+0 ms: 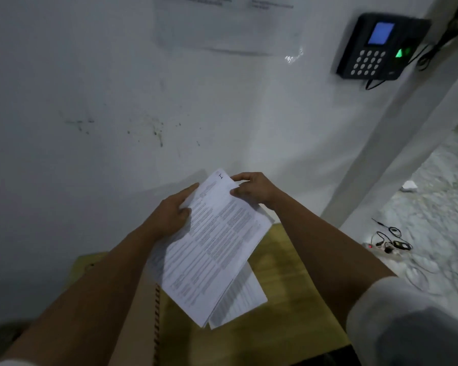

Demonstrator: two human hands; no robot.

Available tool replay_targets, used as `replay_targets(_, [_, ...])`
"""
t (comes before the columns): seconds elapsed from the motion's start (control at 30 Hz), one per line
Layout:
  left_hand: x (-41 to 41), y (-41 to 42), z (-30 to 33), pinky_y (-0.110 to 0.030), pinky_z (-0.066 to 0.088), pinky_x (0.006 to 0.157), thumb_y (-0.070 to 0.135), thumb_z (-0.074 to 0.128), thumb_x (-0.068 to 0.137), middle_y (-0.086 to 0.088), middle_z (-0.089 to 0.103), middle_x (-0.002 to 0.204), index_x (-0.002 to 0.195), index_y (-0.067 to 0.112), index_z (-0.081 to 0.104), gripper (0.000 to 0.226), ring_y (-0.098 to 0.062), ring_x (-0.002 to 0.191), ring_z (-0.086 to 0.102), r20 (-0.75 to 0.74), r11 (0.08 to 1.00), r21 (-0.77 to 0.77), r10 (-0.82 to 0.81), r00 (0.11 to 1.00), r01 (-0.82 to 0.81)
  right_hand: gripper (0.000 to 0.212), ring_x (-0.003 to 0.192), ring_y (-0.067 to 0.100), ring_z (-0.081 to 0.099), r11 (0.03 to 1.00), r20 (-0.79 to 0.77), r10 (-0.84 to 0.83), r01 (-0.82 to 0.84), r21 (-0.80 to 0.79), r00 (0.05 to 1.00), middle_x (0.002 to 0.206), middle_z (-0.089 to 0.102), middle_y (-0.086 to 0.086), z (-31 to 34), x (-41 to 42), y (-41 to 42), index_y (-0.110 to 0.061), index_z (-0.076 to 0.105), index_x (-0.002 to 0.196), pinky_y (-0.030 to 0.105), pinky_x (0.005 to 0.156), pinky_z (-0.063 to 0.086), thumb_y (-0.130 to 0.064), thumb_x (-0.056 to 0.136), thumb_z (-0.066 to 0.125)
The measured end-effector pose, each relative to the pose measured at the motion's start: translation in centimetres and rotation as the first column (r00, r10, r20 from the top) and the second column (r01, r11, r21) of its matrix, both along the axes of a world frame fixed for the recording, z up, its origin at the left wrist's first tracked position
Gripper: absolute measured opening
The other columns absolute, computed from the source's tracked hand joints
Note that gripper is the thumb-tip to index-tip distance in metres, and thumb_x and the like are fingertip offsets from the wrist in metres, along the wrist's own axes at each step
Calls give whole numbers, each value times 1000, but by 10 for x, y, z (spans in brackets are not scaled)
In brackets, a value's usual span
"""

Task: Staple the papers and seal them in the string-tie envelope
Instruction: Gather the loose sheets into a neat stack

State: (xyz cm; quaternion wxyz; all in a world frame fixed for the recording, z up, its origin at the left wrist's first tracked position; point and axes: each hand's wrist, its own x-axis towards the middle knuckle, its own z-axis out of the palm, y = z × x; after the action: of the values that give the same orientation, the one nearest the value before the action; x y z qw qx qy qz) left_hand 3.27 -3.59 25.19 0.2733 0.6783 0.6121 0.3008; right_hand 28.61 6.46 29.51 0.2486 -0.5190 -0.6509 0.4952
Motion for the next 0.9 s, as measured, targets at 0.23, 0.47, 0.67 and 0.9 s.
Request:
replay_targets(0.23, [-16,-1,-126,-39,54,96,-2,46,98,-27,61,130,152,33,45,65,-28,111,69,120,943,-310,162,979,-118,33,75,20,70,987,343,91,-38,-159,935,98,76,15,-173,-10,48,-6,70,118,29,72,58,-5,86,72])
replay_targets(0.47, [-40,-27,-212,-19,40,54,6,44,98,13,55,52,141,49,38,62,1,44,45,52,844,-451,350,935,-291,54,137,25,47,912,712,329,-405,-69,620,151,49,1,-288,-37,66,-25,48,147,40,112,40,-26,94,59])
replay_targets(0.67, [-53,-28,-224,-8,39,47,-12,42,96,-7,60,71,136,43,47,68,0,44,48,39,809,-454,437,899,-373,65,129,31,50,779,849,263,-621,93,458,137,55,4,-314,-56,69,-26,50,138,50,97,48,-47,82,73])
replay_targets(0.9, [-74,-24,-238,-10,46,64,-6,46,98,-5,65,104,152,25,40,63,-14,71,60,7,830,-442,384,923,-342,51,107,32,66,725,896,176,-669,161,407,123,65,11,-327,-46,65,-17,65,118,47,82,48,-45,77,76])
